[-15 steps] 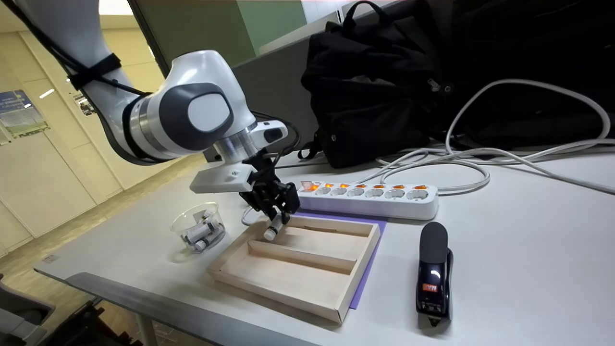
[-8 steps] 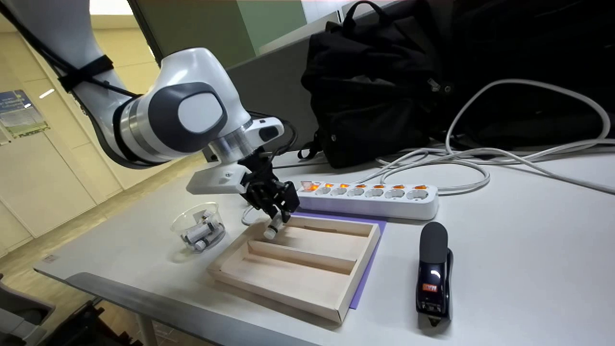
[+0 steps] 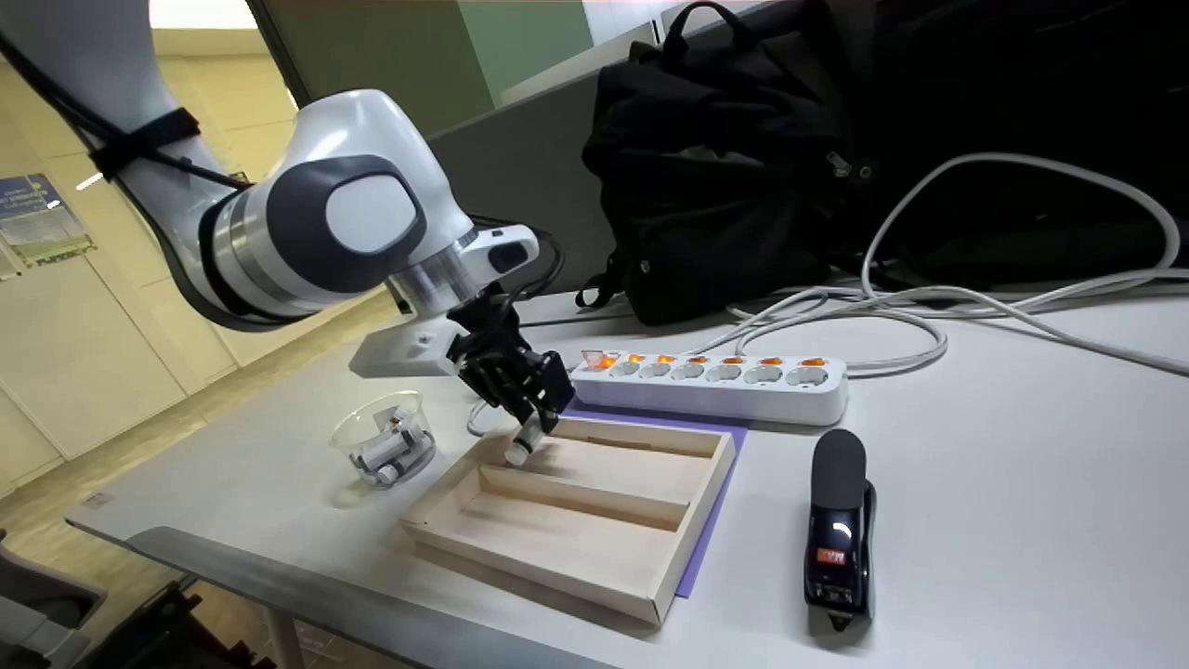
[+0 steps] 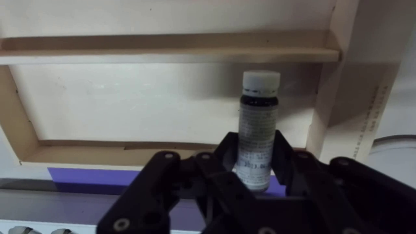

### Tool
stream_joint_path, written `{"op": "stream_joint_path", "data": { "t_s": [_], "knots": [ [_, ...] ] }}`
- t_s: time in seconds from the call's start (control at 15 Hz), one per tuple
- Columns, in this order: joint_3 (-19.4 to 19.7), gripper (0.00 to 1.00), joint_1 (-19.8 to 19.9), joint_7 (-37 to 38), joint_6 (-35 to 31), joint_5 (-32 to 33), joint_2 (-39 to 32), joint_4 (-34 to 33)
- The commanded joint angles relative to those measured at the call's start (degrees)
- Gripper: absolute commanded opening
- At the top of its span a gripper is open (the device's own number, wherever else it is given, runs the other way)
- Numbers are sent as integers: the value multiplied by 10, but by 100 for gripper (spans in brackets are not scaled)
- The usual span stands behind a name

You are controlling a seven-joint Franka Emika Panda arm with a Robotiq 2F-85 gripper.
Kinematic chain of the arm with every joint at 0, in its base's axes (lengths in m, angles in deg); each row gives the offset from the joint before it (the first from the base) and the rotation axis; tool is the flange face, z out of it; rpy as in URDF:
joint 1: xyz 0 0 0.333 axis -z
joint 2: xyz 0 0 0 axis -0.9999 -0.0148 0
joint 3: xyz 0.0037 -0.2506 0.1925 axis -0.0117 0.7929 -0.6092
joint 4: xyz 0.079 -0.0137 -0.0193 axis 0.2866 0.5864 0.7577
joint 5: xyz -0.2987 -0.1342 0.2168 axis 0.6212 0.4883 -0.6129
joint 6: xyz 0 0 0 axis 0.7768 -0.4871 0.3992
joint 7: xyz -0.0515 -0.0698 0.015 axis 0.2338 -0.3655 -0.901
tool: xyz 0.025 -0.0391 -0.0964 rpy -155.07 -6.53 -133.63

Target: Put one of the things in the clear container on the top compartment of the tray

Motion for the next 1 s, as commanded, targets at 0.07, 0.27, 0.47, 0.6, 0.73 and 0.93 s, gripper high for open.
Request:
{"op": "stream_joint_path", "data": {
  "t_s": [0.07,0.27,0.47,0.6,0.73,0.93],
  "knots": [
    [9,7,-14,26,9,-6,-5,-1],
    [9,7,-17,30,9,-10,-16,-3],
    [9,55,-17,30,11,-15,-24,-7],
    [9,62,-17,29,13,-16,-20,-8],
    [7,76,-13,25,22,-15,-4,-7],
    [20,96,-22,25,57,-6,52,7]
  ]
}}
